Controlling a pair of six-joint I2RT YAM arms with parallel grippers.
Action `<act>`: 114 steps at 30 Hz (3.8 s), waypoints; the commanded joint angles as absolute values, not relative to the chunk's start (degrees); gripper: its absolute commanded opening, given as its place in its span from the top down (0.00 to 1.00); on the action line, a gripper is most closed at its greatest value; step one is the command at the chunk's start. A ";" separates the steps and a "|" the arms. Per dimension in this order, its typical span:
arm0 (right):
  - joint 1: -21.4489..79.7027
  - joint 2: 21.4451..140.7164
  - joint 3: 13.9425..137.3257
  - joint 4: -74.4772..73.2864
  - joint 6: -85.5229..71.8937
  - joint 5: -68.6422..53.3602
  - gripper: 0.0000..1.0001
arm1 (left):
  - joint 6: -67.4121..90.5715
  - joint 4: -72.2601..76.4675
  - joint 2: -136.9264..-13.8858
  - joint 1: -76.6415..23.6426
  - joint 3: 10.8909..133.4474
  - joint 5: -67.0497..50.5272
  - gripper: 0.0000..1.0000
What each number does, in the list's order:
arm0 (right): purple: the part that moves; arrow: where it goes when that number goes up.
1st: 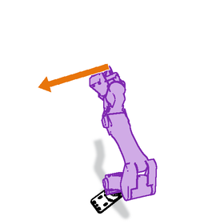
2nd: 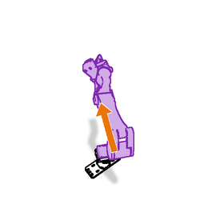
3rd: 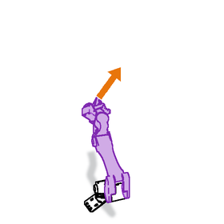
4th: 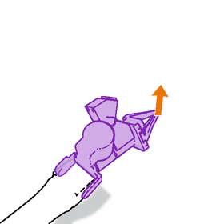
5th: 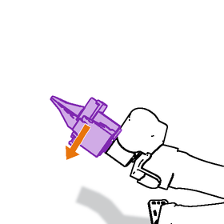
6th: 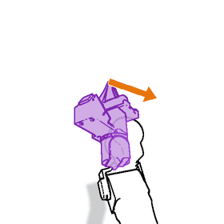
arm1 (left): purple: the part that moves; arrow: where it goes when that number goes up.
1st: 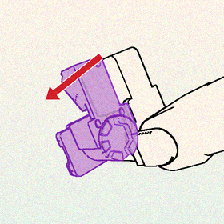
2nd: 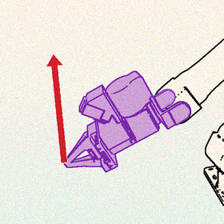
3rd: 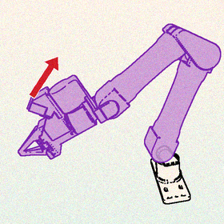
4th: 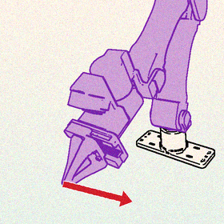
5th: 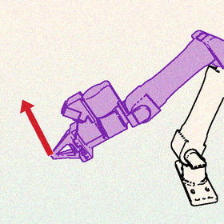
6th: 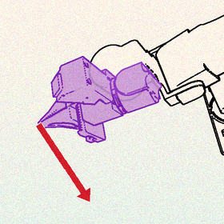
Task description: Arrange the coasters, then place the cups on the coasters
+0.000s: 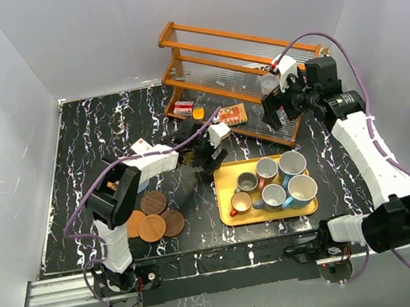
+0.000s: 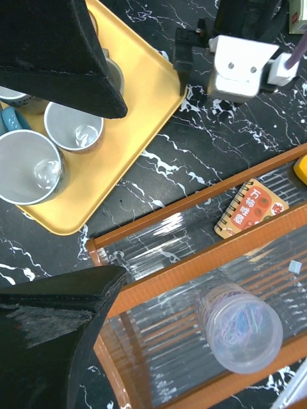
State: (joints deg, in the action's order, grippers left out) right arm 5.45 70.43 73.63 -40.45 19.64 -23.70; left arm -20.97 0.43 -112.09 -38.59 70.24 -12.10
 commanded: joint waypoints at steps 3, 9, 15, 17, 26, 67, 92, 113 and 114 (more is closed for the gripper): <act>5.60 72.19 75.97 -37.22 21.01 -25.13 0.02 | -21.41 0.91 -109.50 -32.02 67.06 -8.94 0.15; 8.40 75.10 75.38 -36.78 23.55 -24.05 0.02 | -22.15 -1.44 -105.75 -29.56 65.88 -12.44 0.12; 12.90 77.99 75.37 -34.39 26.20 -23.29 0.02 | -23.93 -6.64 -103.64 -29.06 67.32 -16.21 0.07; 13.70 78.73 75.70 -33.31 26.11 -24.07 0.02 | -23.30 -8.01 -102.71 -28.23 68.13 -17.67 0.05; 14.48 78.50 73.46 -29.24 26.19 -32.71 0.02 | -20.83 -11.22 -98.70 -20.15 70.66 -15.58 0.02; 14.41 75.71 64.16 -24.56 26.86 -33.11 0.02 | 4.02 -16.26 -111.84 -13.01 78.64 -33.77 0.11; 14.41 76.64 63.81 -24.85 27.76 -32.61 0.02 | -25.55 -21.63 -98.91 -12.66 65.09 -24.96 0.22; 14.33 77.73 63.54 -24.66 27.82 -30.94 0.02 | -21.72 -17.42 -110.47 -24.36 76.62 -23.58 0.36; 14.29 77.89 63.54 -24.64 27.83 -30.94 0.02 | -22.27 -17.20 -109.10 -24.16 75.76 -22.83 0.31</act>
State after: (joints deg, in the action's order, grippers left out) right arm 14.24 77.58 63.83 -27.99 27.00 -31.20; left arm -21.63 -16.67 -113.12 -25.02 75.79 -23.22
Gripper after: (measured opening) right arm 0.983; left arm 0.618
